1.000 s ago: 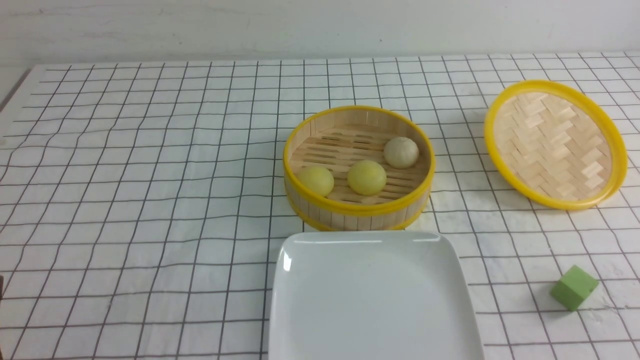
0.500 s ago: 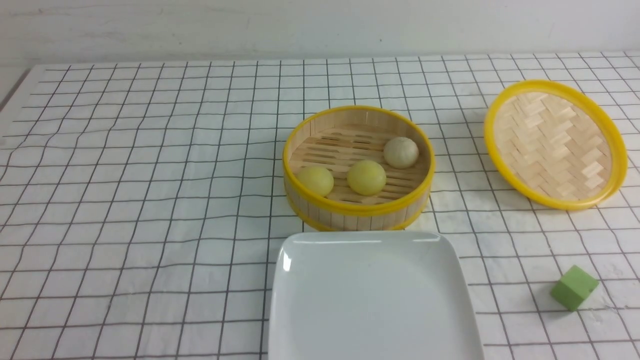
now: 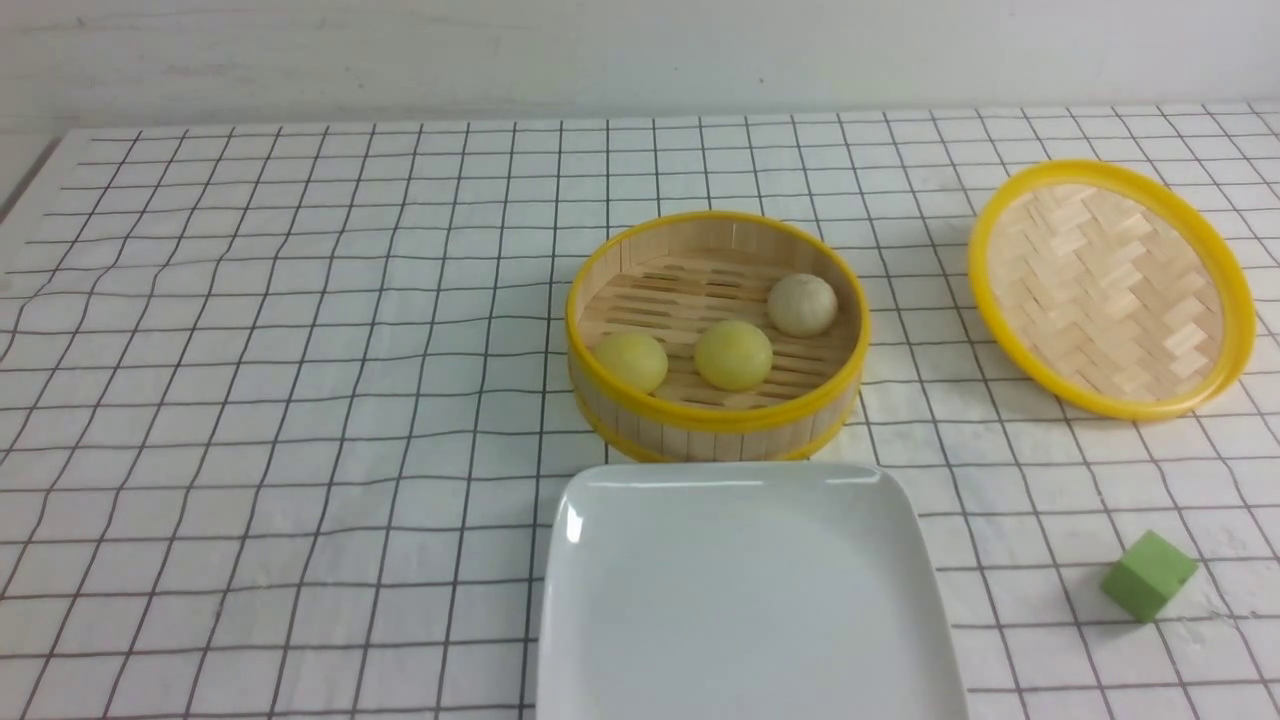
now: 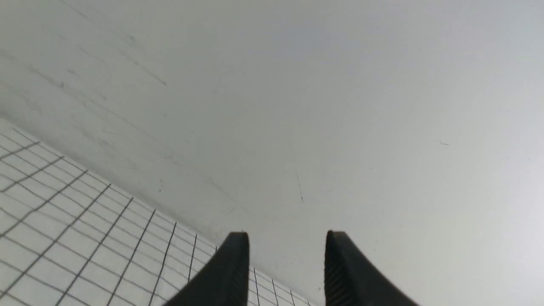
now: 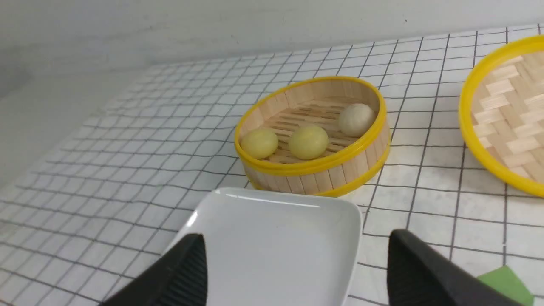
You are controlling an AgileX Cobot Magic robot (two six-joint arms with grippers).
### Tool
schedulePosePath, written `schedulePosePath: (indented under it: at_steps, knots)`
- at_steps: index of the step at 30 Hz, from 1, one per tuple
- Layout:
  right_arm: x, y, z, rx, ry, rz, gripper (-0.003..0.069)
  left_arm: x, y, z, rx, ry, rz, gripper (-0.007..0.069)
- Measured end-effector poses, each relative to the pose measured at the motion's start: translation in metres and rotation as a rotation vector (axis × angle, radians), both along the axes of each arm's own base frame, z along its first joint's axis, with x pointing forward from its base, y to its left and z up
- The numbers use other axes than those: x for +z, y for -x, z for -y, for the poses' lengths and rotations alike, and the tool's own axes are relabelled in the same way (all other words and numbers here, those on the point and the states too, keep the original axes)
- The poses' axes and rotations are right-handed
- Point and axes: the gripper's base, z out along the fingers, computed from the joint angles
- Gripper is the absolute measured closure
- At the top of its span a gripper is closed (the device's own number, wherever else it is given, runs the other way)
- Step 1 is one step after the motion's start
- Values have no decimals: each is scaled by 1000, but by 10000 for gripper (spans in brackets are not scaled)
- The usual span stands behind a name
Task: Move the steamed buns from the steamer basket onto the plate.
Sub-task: Use the right arm to grab the steamed stuffed bun that is closest to it
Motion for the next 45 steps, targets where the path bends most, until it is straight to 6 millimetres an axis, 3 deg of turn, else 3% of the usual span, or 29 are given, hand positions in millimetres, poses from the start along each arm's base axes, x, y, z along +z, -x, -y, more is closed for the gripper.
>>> schedulePosePath:
  at_steps: [4,13,21,35,36,45]
  knots:
    - [25,-23,-1,32,55,-60,113,10,-7,3,-23,-30,-45,342]
    - [56,-72,-4,156,231,-128,113,19,-40,22,-228,-240,-263,342]
    - [55,-113,-6,245,288,-239,113,31,-60,29,-322,-293,-362,342]
    - [73,-174,-11,321,282,-179,113,48,-69,23,-240,-280,-339,342]
    - [75,-186,-13,331,265,-180,113,48,-69,23,-239,-278,-339,342]
    - [51,-247,-14,410,262,-340,113,48,-69,24,-251,-263,-344,342]
